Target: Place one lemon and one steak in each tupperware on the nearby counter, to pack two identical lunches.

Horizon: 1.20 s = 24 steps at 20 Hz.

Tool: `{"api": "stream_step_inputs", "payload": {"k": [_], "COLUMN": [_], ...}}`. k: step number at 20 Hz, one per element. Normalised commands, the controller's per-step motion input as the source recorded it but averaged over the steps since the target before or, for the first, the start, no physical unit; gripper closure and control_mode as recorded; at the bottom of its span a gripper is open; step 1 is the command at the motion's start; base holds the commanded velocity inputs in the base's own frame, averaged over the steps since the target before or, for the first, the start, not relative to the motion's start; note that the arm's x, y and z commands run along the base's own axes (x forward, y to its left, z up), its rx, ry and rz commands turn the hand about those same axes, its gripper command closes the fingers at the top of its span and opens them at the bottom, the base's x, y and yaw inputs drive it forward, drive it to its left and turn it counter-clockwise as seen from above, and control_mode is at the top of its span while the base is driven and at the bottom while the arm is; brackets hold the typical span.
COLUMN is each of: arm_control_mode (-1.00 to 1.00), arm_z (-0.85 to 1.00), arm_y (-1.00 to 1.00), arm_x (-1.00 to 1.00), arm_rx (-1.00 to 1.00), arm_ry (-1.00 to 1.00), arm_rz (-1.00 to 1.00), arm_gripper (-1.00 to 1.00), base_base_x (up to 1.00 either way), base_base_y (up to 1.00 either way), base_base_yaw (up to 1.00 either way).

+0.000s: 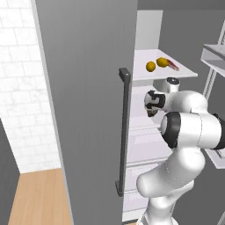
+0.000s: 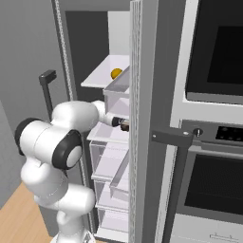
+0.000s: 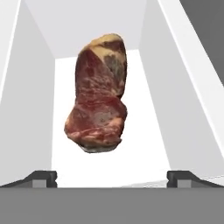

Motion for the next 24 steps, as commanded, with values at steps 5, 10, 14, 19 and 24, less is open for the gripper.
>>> {"api": "stream_step_inputs", "payload": {"k": [5,10,14,19,24], "arm_control_mode": [-1.0,-1.0,-1.0,-1.0,-1.0], "arm_z": [-0.28,-0.27,-0.41,-0.73,-0.2], "arm_y": [0.01,0.0,-0.03,-0.08,-0.03], "arm_x": [0.49,0.48,0.24,-0.03,-0.09], "arm_rx": [0.0,0.0,0.0,0.0,0.0], "arm_ry": [0.0,0.0,0.0,0.0,-0.02], "arm_rz": [0.0,0.0,0.0,0.0,0.0], "arm_gripper": [-1.0,-1.0,-1.0,1.0,1.0], "base_base_x": [0.0,0.0,0.0,0.0,0.0], "base_base_y": [0.0,0.0,0.0,0.0,0.0], "base_base_yaw": [0.0,0.0,0.0,0.0,0.0]}}
